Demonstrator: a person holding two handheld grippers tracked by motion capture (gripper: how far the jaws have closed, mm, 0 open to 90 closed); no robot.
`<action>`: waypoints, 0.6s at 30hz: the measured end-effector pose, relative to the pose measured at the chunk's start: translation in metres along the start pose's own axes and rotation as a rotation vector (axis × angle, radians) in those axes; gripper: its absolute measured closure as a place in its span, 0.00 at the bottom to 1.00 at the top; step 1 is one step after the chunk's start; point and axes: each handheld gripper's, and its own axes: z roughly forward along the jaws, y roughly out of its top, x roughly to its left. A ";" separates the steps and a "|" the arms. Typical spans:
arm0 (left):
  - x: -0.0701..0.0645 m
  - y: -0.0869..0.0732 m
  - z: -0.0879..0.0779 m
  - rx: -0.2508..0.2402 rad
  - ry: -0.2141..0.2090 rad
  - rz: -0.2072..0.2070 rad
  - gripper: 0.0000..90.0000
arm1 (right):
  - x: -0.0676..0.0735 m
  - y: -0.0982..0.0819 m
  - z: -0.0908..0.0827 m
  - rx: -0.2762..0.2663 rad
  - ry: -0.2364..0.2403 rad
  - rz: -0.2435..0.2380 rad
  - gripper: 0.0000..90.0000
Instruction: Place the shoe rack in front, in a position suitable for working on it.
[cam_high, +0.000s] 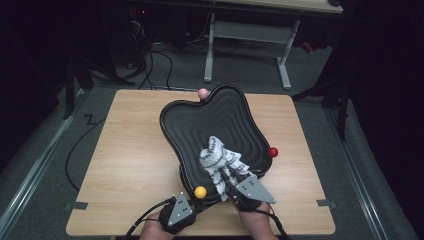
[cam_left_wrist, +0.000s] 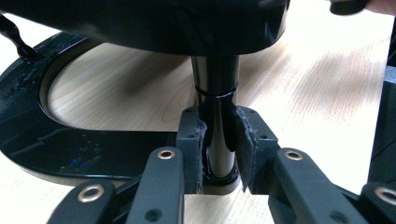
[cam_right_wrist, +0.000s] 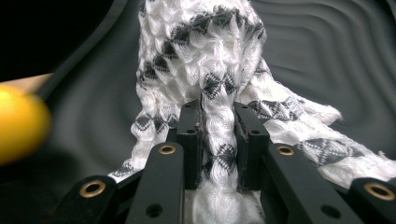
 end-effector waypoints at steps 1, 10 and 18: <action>0.000 0.000 0.000 0.000 0.000 0.000 0.80 | -0.014 -0.001 0.000 0.005 -0.052 0.026 0.84; 0.000 0.000 0.000 0.002 0.000 0.002 0.80 | -0.067 -0.013 -0.008 0.041 -0.291 0.148 0.84; 0.000 0.000 0.000 0.003 0.000 0.005 0.80 | -0.076 -0.014 -0.011 0.041 -0.306 0.190 0.84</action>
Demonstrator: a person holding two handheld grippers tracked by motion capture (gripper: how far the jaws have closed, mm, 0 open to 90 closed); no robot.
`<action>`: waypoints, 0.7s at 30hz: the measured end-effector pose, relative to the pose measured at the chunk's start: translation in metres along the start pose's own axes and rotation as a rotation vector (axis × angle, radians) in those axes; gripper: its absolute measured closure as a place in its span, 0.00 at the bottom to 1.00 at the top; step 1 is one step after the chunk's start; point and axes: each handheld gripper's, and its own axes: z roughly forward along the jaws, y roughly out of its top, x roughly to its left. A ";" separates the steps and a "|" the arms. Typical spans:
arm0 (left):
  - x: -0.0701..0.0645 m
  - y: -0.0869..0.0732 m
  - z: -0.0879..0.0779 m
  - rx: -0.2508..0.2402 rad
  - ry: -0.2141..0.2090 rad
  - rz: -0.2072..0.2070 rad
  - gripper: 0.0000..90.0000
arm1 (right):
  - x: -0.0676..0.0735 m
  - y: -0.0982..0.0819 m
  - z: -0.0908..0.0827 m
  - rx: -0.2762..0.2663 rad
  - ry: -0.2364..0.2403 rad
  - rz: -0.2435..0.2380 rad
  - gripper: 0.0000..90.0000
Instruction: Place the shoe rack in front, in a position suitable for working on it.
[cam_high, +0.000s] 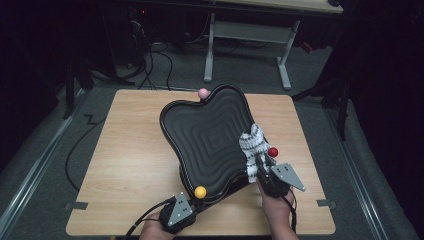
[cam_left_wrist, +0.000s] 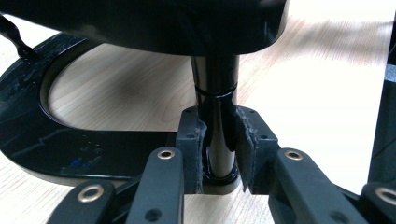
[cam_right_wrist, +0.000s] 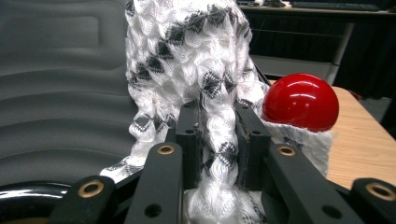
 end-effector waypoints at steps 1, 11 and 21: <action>0.000 0.000 0.000 0.000 0.000 0.001 0.80 | -0.002 0.000 0.000 -0.003 0.009 0.000 0.84; 0.001 0.000 0.000 0.001 -0.005 0.002 0.80 | 0.006 0.001 -0.002 -0.004 0.113 -0.042 0.86; 0.001 0.000 0.000 0.001 -0.007 0.000 0.80 | 0.075 0.001 -0.016 -0.016 0.370 -0.175 0.84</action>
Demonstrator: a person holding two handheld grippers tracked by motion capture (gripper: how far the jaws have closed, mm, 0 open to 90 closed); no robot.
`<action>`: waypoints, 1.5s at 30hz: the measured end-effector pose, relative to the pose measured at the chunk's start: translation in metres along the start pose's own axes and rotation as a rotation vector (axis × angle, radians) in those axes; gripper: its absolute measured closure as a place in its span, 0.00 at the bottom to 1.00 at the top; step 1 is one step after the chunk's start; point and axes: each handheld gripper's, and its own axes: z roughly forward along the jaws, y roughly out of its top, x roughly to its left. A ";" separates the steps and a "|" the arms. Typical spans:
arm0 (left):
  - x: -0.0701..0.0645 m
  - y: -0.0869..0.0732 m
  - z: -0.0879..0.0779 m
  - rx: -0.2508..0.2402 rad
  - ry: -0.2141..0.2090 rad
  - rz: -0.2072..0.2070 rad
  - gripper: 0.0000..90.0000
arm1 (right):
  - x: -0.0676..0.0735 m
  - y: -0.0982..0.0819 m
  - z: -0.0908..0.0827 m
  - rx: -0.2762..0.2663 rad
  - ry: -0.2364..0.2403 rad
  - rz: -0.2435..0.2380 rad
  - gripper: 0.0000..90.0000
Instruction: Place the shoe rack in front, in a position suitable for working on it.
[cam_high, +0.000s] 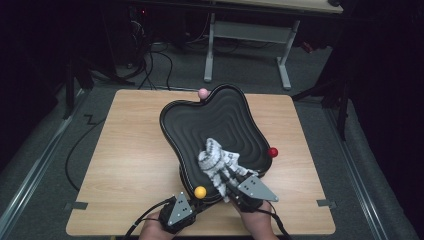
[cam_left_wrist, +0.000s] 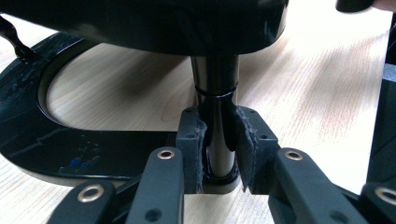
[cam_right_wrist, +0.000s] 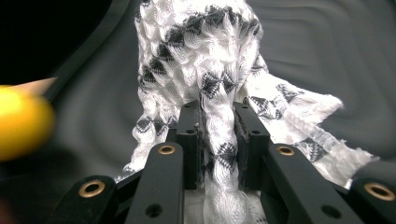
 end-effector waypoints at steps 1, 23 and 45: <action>0.000 0.000 0.000 0.000 0.000 0.001 0.80 | 0.000 0.000 0.000 0.000 0.000 0.000 0.84; 0.000 0.000 0.000 0.000 0.000 0.001 0.80 | 0.016 0.001 0.001 -0.001 0.019 -0.056 0.86; -0.002 0.001 0.000 0.010 0.011 0.030 0.80 | -0.078 -0.015 -0.019 0.060 -0.386 0.111 0.91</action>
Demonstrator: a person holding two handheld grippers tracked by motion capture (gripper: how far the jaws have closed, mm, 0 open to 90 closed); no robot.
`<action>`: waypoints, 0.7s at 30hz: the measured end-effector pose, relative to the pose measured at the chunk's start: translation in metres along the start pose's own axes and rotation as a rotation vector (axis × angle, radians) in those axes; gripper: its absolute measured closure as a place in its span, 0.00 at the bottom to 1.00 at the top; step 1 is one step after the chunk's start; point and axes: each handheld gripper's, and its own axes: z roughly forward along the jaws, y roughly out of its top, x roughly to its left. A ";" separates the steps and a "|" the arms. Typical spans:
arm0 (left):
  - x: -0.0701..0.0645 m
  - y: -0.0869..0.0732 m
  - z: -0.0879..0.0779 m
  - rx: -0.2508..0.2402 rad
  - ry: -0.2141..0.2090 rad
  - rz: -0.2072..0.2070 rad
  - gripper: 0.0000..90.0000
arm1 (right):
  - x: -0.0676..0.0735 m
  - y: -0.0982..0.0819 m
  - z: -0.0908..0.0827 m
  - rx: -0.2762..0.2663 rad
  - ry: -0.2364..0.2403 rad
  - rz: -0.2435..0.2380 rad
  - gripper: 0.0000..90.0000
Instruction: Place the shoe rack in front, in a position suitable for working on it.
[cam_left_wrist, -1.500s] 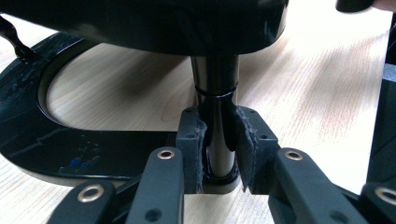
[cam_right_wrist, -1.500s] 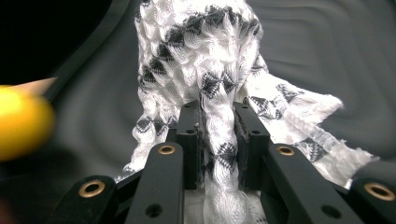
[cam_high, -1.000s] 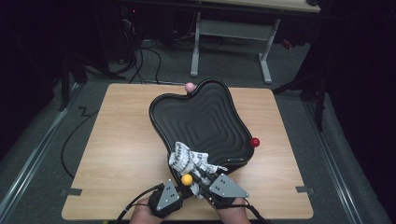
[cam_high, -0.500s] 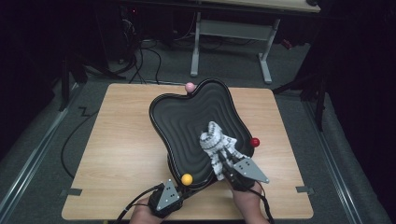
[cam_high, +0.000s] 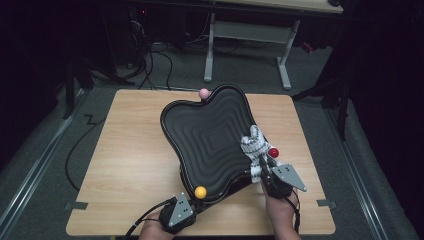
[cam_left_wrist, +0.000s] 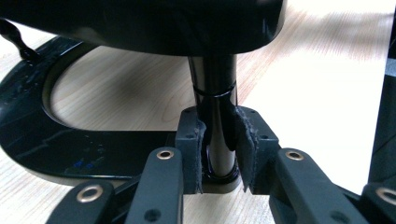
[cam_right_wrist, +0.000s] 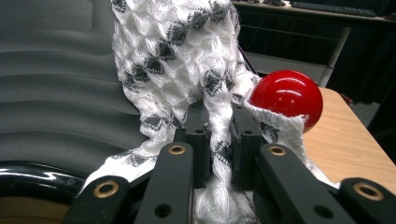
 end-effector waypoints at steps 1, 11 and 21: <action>0.000 0.000 0.000 0.001 0.002 0.005 0.79 | -0.001 0.000 -0.003 0.005 -0.006 -0.001 0.91; -0.001 0.000 0.000 0.005 0.013 0.012 0.79 | -0.002 0.003 -0.006 0.024 0.031 0.003 0.90; 0.000 0.000 0.001 0.004 0.004 0.012 0.79 | 0.004 0.041 0.015 0.114 0.128 -0.023 0.90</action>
